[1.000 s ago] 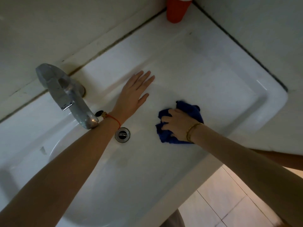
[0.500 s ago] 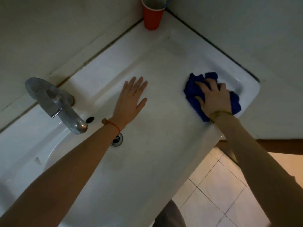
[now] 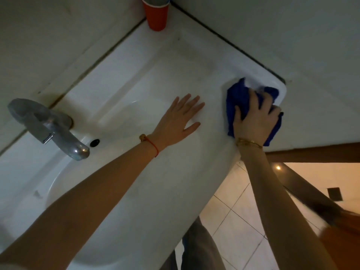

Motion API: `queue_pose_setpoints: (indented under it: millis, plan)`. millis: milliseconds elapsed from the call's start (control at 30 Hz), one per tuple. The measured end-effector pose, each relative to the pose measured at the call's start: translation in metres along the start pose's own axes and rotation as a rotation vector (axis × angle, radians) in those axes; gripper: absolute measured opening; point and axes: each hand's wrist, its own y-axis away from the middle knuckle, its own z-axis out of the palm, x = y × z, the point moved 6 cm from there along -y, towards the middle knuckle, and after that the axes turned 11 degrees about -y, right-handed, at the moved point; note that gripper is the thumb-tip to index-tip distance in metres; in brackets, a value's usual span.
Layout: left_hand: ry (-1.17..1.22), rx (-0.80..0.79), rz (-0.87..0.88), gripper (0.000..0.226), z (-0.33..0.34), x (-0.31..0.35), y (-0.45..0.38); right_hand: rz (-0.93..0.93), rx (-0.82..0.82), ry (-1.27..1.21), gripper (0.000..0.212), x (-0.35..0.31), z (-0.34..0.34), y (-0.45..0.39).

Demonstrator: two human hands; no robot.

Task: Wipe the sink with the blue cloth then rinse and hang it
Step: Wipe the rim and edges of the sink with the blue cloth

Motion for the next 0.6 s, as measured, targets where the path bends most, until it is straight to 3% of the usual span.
queue_pose_setpoints:
  millis: [133, 200, 333, 433, 600]
  plan:
    - [0.047, -0.088, 0.047, 0.061, 0.007, 0.029, -0.001, 0.196, 0.100, -0.119, 0.062, 0.011, -0.014, 0.027]
    - [0.052, -0.118, 0.073, 0.061, 0.012, 0.043, -0.001, 0.351, 0.127, -0.300, 0.066, 0.026, -0.018, 0.056]
    - [-0.017, -0.170, 0.103, 0.065, 0.019, 0.067, -0.005, 0.724, -0.084, -0.894, 0.046, 0.057, -0.005, 0.086]
    - [-0.031, -0.177, 0.136, 0.065, 0.023, 0.075, -0.004, 0.750, -0.237, -0.881, 0.048, 0.068, -0.005, 0.054]
    - [-0.007, -0.136, 0.119, 0.063, 0.023, 0.076, -0.003, 0.711, -0.263, -0.895, 0.042, 0.070, -0.007, 0.041]
